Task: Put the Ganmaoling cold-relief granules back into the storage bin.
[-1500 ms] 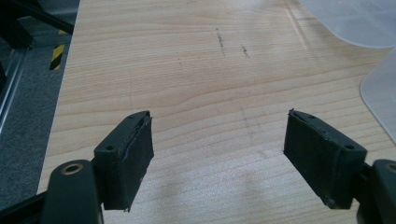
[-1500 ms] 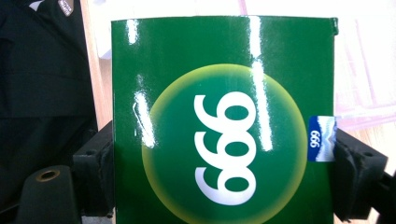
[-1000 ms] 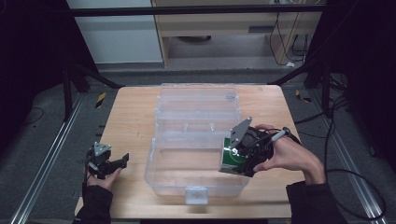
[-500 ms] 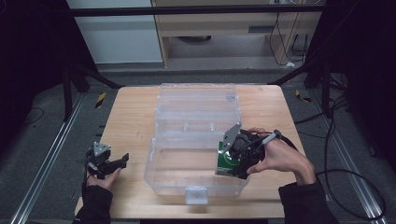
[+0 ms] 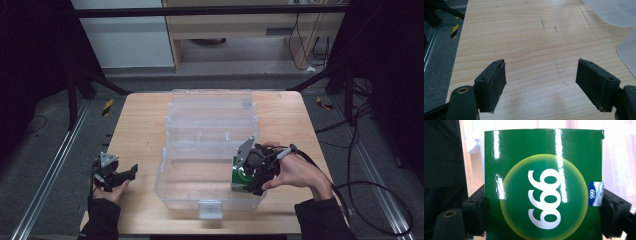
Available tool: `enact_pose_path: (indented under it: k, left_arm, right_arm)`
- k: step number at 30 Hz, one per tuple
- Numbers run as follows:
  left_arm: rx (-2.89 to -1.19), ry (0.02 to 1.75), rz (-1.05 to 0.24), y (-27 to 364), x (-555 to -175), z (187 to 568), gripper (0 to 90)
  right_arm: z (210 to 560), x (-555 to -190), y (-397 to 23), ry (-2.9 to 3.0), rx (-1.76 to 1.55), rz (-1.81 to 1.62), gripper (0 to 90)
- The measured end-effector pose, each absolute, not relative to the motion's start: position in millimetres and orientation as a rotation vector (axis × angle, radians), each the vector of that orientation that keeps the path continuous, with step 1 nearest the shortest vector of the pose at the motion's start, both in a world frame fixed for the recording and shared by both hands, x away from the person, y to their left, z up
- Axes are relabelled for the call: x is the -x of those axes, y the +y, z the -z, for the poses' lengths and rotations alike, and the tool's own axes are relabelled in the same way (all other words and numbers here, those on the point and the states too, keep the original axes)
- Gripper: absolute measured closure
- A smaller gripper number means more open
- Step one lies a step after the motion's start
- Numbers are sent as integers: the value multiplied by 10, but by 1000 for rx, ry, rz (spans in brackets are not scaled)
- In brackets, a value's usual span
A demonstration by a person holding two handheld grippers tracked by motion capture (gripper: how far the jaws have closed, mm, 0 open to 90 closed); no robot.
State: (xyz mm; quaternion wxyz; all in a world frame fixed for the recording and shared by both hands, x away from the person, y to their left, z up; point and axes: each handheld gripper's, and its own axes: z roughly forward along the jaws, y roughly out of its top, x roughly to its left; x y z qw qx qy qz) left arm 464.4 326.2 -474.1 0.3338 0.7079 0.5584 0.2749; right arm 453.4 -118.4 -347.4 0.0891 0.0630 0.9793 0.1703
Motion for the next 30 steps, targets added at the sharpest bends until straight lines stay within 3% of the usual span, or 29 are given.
enact_pose_path:
  k: [30]
  left_arm:
    - [-1849, 1459, -717, 3273, -4643, 4741, 235]
  right_arm:
    - [3859, -4578, -1123, 2942, -195, -457, 155]
